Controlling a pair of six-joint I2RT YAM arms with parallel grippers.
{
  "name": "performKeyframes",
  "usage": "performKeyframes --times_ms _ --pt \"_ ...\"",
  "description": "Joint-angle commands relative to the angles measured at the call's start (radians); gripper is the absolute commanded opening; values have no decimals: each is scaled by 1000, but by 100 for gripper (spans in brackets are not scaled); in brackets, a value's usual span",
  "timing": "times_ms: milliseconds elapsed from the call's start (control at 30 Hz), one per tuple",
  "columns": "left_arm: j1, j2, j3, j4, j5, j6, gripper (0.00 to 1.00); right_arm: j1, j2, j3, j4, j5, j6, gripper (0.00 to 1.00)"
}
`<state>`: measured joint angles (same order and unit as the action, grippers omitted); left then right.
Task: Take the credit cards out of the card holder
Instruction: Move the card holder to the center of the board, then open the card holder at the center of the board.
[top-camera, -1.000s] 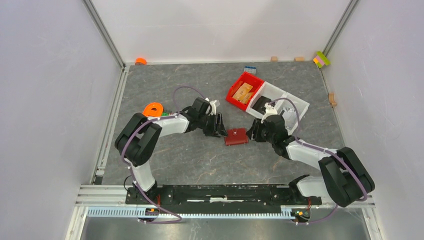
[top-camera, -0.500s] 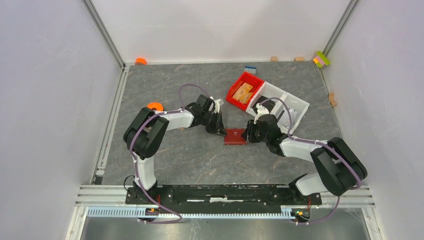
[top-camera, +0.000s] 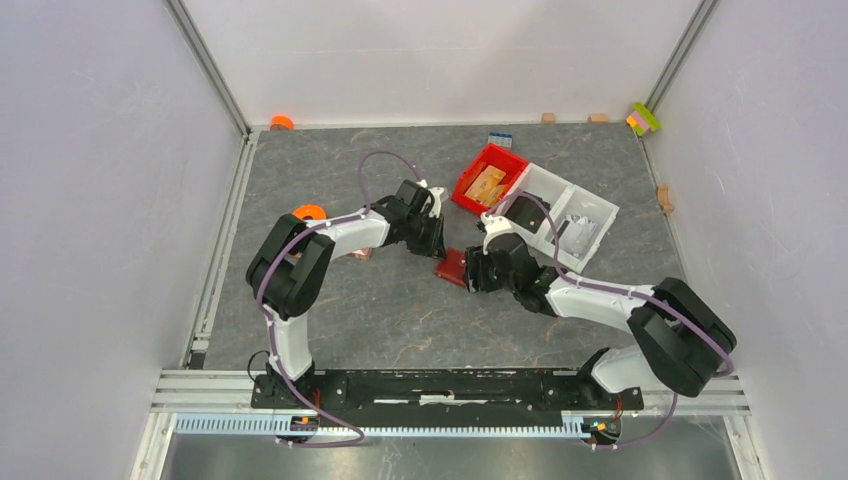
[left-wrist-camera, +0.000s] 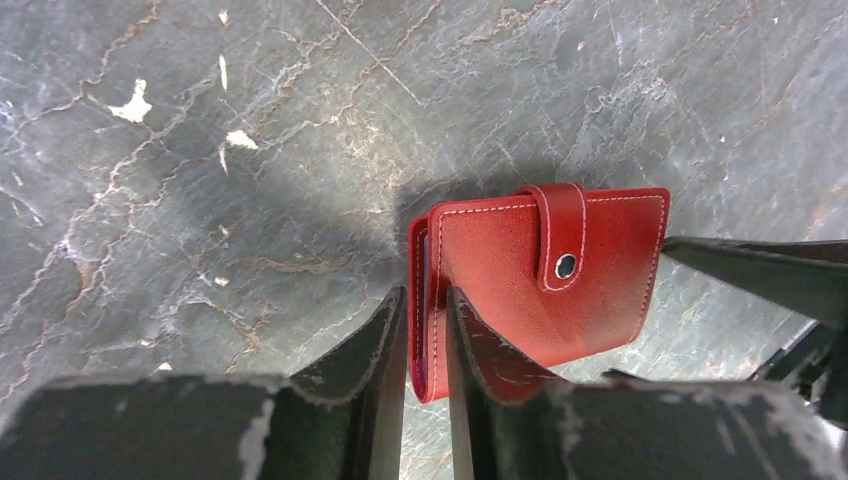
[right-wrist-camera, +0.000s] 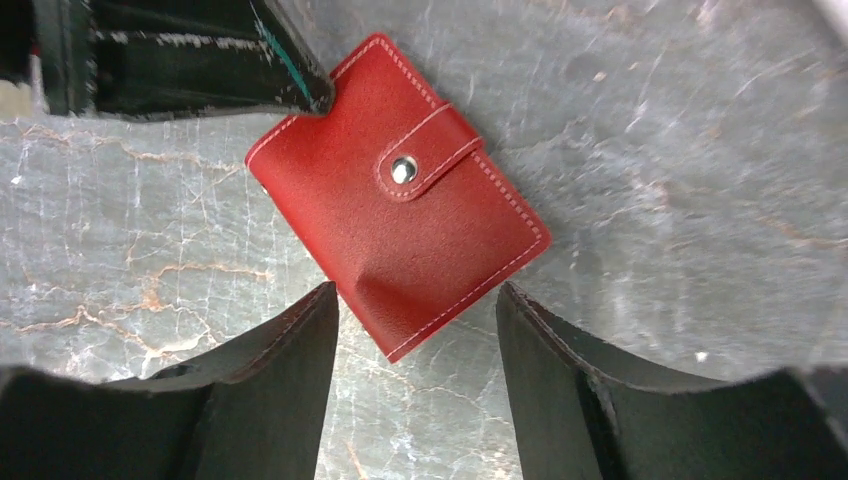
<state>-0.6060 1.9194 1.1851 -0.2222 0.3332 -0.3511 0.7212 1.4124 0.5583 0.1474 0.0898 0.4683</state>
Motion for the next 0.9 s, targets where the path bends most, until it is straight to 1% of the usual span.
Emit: performKeyframes --times_ms 0,67,167,267,333,400,467,600,667,733,867 --pt "-8 -47 -6 -9 -137 77 35 9 -80 54 -53 191 -64 66" --pt "-16 -84 -22 -11 -161 71 44 10 -104 50 -50 246 -91 67" --pt "-31 -141 -34 -65 -179 44 51 9 -121 40 -8 276 -139 66" --pt "-58 -184 -56 -133 -163 40 52 9 -97 52 25 298 -176 64" --pt "-74 -210 -63 -172 -181 48 51 9 -63 79 14 316 -182 62" --pt "-86 -215 -44 -222 -220 60 48 9 -23 108 -3 326 -192 58" --pt "-101 -207 -25 -261 -244 75 41 9 23 143 -28 343 -191 53" --pt "-117 -165 -16 -267 -232 79 18 8 97 199 -77 335 -192 46" --pt "-117 -140 -22 -248 -217 72 9 9 128 222 -105 334 -186 43" --pt "-117 -114 -16 -240 -196 66 6 9 152 238 -128 333 -182 41" --pt "-117 -93 -16 -209 -167 61 5 9 177 248 -145 325 -172 38"
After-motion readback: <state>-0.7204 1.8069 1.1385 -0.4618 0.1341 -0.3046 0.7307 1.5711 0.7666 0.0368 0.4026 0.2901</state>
